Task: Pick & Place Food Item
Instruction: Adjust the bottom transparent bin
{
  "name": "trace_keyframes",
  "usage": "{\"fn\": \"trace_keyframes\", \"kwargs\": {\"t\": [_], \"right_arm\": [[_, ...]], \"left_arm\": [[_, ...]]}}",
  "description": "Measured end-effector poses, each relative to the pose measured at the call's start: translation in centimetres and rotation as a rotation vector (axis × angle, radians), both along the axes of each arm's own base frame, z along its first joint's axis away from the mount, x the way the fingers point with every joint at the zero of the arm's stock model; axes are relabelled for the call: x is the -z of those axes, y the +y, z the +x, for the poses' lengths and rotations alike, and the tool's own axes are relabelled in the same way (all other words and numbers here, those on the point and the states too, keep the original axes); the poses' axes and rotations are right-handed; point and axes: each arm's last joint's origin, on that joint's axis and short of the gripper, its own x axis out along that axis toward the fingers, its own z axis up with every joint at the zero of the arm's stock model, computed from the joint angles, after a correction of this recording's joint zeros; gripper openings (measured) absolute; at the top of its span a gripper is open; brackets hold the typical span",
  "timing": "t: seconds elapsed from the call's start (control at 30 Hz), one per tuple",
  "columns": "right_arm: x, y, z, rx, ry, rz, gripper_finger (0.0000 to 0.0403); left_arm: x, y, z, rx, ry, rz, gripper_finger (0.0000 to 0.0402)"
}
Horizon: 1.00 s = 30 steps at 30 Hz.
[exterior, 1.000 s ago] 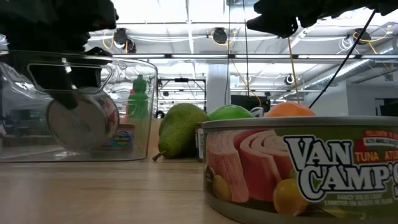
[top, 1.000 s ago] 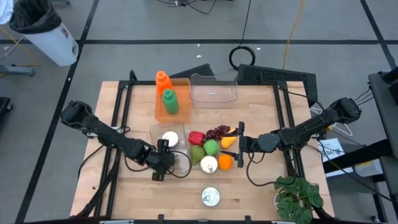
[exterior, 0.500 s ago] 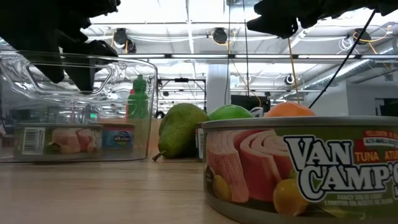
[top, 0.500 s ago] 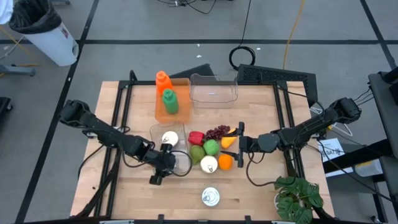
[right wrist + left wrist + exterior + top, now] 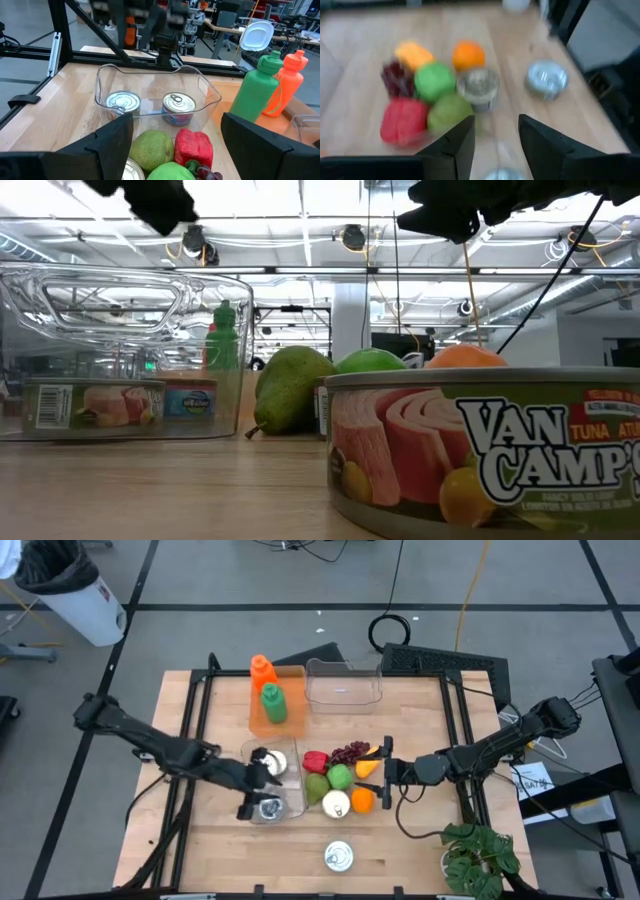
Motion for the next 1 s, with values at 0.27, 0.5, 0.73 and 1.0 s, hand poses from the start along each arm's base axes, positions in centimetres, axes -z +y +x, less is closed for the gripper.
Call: {"fn": "trace_keyframes", "kwargs": {"t": [0.27, 0.5, 0.73, 1.0], "right_arm": [[0.2, 0.1, 0.0, -0.009, 0.016, 0.109, 0.0283], [2.0, 0.8, 1.0, -0.052, 0.103, 0.253, 0.0283], [2.4, 1.8, 3.5, -0.188, 0.18, 0.25, 0.0283], [2.3, 1.6, 3.6, -0.199, 0.181, 0.238, 0.0283]], "left_arm": [[1.7, 1.5, -3.1, -0.023, -0.264, -0.099, 0.0154], [3.3, 2.4, -4.3, -0.082, -0.375, -0.168, 0.0171], [5.1, 2.5, -4.6, -0.143, -0.266, -0.294, 0.019], [6.1, 0.0, -4.6, 0.009, -0.196, -0.425, 0.021]]}}
